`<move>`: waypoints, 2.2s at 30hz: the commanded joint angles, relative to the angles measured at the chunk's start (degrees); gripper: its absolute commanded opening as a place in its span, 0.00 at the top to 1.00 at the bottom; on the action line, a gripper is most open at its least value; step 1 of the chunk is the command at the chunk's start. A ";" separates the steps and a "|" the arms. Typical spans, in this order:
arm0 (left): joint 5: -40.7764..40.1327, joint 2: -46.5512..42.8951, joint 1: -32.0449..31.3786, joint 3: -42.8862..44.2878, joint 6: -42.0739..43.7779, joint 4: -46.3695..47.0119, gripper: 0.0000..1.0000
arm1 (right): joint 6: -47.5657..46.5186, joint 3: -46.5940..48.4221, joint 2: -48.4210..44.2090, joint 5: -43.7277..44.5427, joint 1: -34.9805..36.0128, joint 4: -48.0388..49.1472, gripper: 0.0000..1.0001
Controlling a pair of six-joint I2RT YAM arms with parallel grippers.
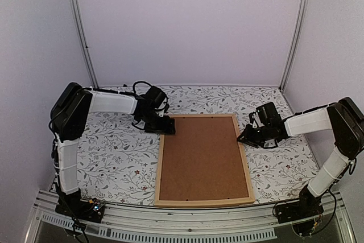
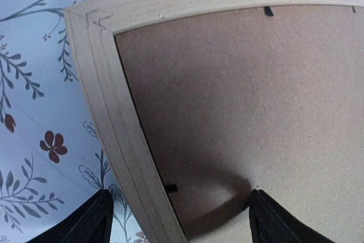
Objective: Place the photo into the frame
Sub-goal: Press the fastener onto the frame body.
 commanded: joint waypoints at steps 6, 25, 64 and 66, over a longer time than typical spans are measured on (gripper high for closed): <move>-0.81 -10.66 -0.51 -8.13 -1.02 -1.13 0.13 | 2.84 -1.77 2.09 -2.25 1.24 -1.84 1.00; 2.66 -19.60 -1.58 -23.71 -5.57 0.48 0.14 | 2.74 -1.94 2.22 -2.24 1.24 -2.05 1.00; 0.27 -13.41 -7.17 -23.30 -7.48 1.72 0.15 | 2.99 -2.56 2.56 -2.61 1.24 -1.27 1.00; -0.65 -14.57 -7.07 -22.10 -6.80 1.06 0.14 | 2.97 -2.47 2.57 -2.58 1.24 -1.31 1.00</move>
